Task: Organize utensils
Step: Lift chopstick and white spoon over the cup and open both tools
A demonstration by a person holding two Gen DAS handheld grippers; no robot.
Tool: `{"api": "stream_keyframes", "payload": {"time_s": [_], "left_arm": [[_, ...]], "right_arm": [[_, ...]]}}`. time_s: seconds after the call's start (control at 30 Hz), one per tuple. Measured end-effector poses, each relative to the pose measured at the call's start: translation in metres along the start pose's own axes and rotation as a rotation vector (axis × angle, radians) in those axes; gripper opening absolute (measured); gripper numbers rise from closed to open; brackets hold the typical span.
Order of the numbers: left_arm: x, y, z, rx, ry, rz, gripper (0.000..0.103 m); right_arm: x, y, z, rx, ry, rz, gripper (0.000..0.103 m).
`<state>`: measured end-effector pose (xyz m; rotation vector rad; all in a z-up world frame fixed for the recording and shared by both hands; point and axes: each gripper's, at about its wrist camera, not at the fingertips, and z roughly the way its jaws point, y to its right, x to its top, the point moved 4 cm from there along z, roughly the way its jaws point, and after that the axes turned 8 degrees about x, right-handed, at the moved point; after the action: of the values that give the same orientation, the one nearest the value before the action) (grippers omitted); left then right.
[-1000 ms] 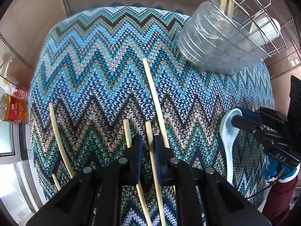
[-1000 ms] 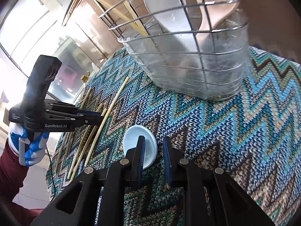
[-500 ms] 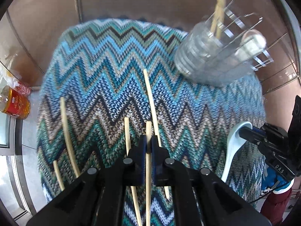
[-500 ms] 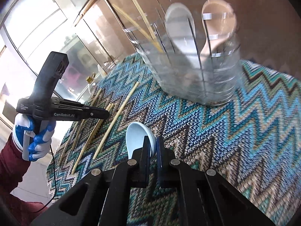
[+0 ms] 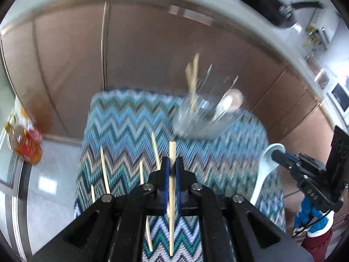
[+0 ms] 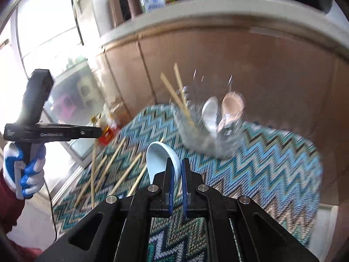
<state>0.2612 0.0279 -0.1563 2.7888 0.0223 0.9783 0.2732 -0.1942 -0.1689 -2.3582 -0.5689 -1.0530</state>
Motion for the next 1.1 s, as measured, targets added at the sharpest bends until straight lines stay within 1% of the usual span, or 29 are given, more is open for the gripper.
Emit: {"api": "stream_keyframes", "payload": {"time_s": [0.1, 0.17, 0.23, 0.27, 0.3, 0.4, 0.47, 0.5, 0.53, 0.63, 0.73, 0.83, 0.9, 0.97, 1.03, 1.1], "left_arm": [[0.023, 0.012, -0.03, -0.02, 0.099, -0.002, 0.005], [0.045, 0.02, -0.049, -0.036, 0.176, -0.01, 0.005], [0.07, 0.032, -0.066, -0.065, 0.265, -0.032, 0.005], [0.078, 0.035, -0.071, -0.07, 0.293, -0.04, 0.005], [0.094, 0.042, -0.076, -0.078, 0.349, -0.052, 0.005], [0.122, 0.056, -0.081, -0.083, 0.47, -0.079, 0.005], [0.134, 0.062, -0.075, -0.08, 0.523, -0.094, 0.005], [0.142, 0.067, -0.067, -0.053, 0.561, -0.1, 0.005], [0.146, 0.07, -0.06, -0.034, 0.582, -0.101, 0.005], [0.156, 0.076, -0.029, 0.003, 0.611, -0.109, 0.005], [0.162, 0.081, 0.001, 0.039, 0.627, -0.094, 0.005], [0.159, 0.085, 0.024, 0.064, 0.638, -0.088, 0.005], [0.153, 0.087, 0.039, 0.072, 0.63, -0.087, 0.005], [0.147, 0.086, 0.054, 0.099, 0.635, -0.079, 0.005], [0.141, 0.086, 0.067, 0.121, 0.633, -0.061, 0.005], [0.136, 0.086, 0.075, 0.119, 0.626, -0.054, 0.007]], "right_arm": [[0.023, -0.003, -0.022, -0.075, 0.093, -0.009, 0.006], [0.042, -0.001, -0.036, -0.141, 0.165, -0.016, 0.006], [0.059, 0.0, -0.046, -0.183, 0.226, -0.015, 0.006], [0.066, 0.002, -0.051, -0.202, 0.265, -0.011, 0.006], [0.075, 0.003, -0.055, -0.231, 0.31, -0.011, 0.006], [0.092, 0.011, -0.057, -0.331, 0.395, -0.037, 0.006], [0.1, 0.018, -0.049, -0.384, 0.435, -0.053, 0.006], [0.102, 0.021, -0.044, -0.399, 0.442, -0.057, 0.006], [0.104, 0.025, -0.037, -0.418, 0.447, -0.063, 0.006], [0.106, 0.038, -0.014, -0.458, 0.446, -0.079, 0.006], [0.101, 0.049, 0.008, -0.486, 0.436, -0.095, 0.006], [0.093, 0.059, 0.024, -0.503, 0.435, -0.104, 0.006], [0.086, 0.066, 0.033, -0.499, 0.431, -0.1, 0.006], [0.078, 0.068, 0.041, -0.505, 0.433, -0.106, 0.007], [0.071, 0.071, 0.048, -0.483, 0.427, -0.102, 0.008], [0.065, 0.072, 0.053, -0.467, 0.42, -0.095, 0.017]]}}
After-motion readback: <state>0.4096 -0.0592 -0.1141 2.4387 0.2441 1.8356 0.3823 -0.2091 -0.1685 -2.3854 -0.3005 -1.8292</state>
